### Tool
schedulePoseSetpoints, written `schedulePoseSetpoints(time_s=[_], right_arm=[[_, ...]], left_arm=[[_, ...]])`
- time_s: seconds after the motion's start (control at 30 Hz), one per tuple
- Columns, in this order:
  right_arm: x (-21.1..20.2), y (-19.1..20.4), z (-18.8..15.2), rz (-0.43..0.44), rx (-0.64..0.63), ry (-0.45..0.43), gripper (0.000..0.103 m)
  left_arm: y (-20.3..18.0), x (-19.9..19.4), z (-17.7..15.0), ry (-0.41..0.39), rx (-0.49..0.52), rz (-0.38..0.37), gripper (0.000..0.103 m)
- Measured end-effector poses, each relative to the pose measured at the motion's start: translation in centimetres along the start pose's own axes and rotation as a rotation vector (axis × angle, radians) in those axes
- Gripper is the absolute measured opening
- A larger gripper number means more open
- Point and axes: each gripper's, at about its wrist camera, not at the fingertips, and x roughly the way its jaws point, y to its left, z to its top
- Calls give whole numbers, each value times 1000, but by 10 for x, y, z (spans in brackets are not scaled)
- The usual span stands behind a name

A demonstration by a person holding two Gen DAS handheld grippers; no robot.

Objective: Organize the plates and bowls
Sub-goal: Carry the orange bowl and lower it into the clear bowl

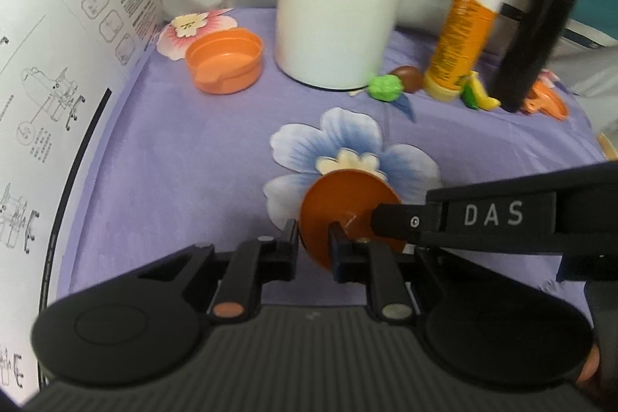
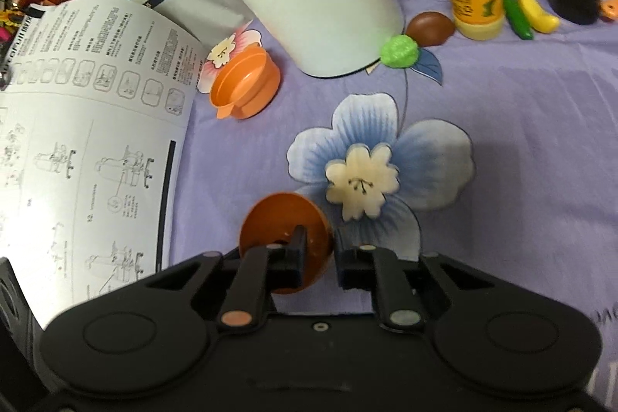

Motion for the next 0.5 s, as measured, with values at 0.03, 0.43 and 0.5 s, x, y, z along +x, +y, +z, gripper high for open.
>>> schedulePoseSetpoints(time_s=[0.03, 0.43, 0.5], right_arm=[[-7, -2, -4, 2, 3, -4, 15], [-85, -35, -47, 20, 41, -56, 15], [-98, -41, -55, 19, 46, -70, 15]], left_arm=[[-4, -5, -3, -3, 8, -2, 16], [-55, -65, -35, -34, 50, -71, 16], [-64, -73, -40, -36, 58, -82, 16]])
